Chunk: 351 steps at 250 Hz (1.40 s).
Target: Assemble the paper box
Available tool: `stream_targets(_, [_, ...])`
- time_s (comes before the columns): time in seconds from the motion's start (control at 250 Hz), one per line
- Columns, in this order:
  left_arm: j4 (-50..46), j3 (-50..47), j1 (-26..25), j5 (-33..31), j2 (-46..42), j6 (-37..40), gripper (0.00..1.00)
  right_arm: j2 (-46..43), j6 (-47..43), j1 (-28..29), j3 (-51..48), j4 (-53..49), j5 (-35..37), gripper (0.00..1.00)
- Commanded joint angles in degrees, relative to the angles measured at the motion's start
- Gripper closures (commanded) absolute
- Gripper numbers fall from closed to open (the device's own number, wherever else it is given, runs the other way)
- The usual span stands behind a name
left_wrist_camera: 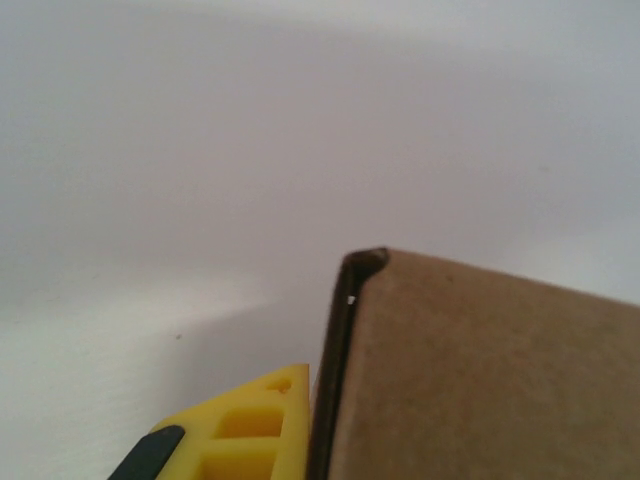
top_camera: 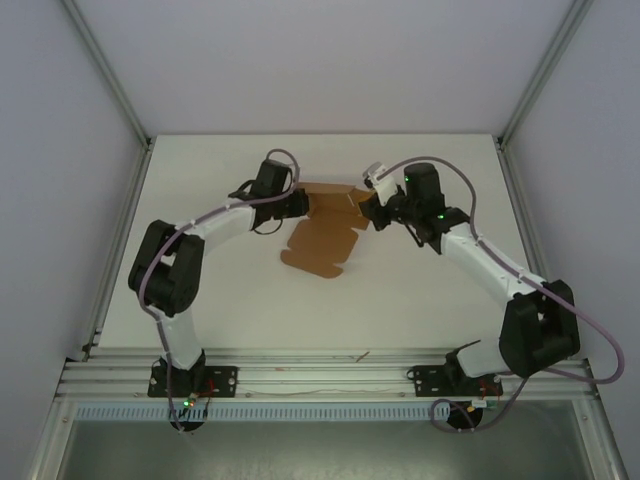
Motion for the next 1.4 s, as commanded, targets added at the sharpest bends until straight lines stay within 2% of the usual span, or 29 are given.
stream_targets(0.0, [-14.57,4.42,0.82,-17.16,4.59,-8.42,1.0,-0.66,3.08,1.5,-1.52,3.58,1.1,0.94])
stream_targets(0.176, [-7.97,0.87,0.73,-9.36,4.33,-4.48,1.0,1.4,5.49,1.52,-3.12,5.35,4.08,0.96])
stream_targets(0.364, [-10.35,-0.36,0.73,-10.49,5.82,-2.06,1.0,4.03,6.04,1.48,-3.55,3.63,3.97,0.99])
stream_targets(0.428, [-9.03,-1.7,0.76,-8.76,6.07,-1.35,1.0,4.52,5.92,1.54,-4.06,2.89,2.64,1.0])
stream_targets(0.588, [-2.28,-5.68,1.3,-3.66,4.98,0.05,0.79,4.6,4.39,1.49,-5.25,1.75,0.84,1.0])
stream_targets(0.7, [2.33,-7.7,2.84,0.92,4.6,-0.21,0.71,5.15,2.09,1.53,-4.39,-1.49,0.82,1.0])
stream_targets(0.767, [4.38,-8.39,3.25,1.46,4.58,0.09,0.67,5.59,1.5,1.51,-3.93,-2.5,0.81,1.0])
stream_targets(0.879, [7.67,-9.32,3.23,3.1,4.67,1.97,0.63,6.03,0.75,1.54,-3.14,-3.71,0.08,1.0])
stream_targets(1.103, [16.11,-11.98,3.21,8.0,3.8,5.11,0.61,7.25,-0.97,1.48,-1.6,-6.12,-0.32,1.0])
stream_targets(1.235, [16.26,-10.96,3.45,8.55,4.04,4.55,0.6,7.59,-1.58,1.44,-1.31,-7.13,-0.34,1.0])
stream_targets(1.399, [20.95,-12.11,3.7,9.91,3.75,3.59,0.6,8.28,-2.01,1.34,-0.81,-7.99,-0.48,1.0])
